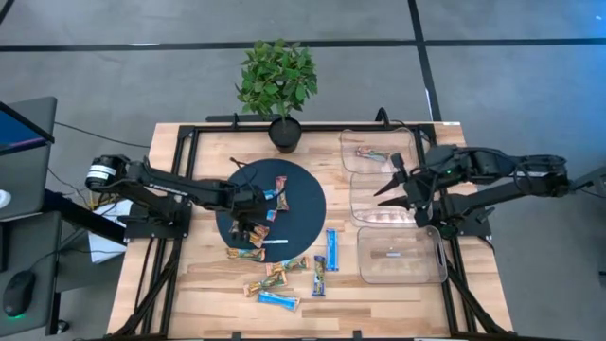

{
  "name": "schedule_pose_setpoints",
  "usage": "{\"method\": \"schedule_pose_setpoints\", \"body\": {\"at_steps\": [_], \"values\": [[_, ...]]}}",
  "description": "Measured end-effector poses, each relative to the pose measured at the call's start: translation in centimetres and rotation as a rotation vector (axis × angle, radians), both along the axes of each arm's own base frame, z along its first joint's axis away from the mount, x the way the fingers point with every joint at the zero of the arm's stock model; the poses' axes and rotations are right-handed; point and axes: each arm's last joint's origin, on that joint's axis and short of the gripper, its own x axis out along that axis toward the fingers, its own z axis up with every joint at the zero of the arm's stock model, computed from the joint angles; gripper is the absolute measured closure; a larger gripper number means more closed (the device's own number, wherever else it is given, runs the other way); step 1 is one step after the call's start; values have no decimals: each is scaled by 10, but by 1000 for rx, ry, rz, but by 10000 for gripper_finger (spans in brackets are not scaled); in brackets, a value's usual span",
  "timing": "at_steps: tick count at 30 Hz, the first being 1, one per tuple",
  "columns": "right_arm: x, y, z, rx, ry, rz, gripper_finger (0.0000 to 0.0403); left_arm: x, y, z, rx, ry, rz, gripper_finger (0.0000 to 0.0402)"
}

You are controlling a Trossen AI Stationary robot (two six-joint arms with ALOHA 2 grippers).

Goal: Pick and place Granola Bars by type
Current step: Put the blue granola bar into the middle transparent bin

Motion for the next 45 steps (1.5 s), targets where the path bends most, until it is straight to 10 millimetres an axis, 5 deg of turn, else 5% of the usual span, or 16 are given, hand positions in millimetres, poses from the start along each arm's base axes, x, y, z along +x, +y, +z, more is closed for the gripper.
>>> {"method": "schedule_pose_setpoints", "body": {"at_steps": [22, 32, 45], "values": [[20, 1, -16, -41, 1, 29, 296, 0, 29, 2, 301, -8, 158, 264], [35, 2, -27, -42, 65, 30, 296, -2, 65, -2, 175, -58, 268, 238], [39, 3, -30, -43, 83, 30, 296, -3, 75, -4, 77, -69, 270, 206]]}}
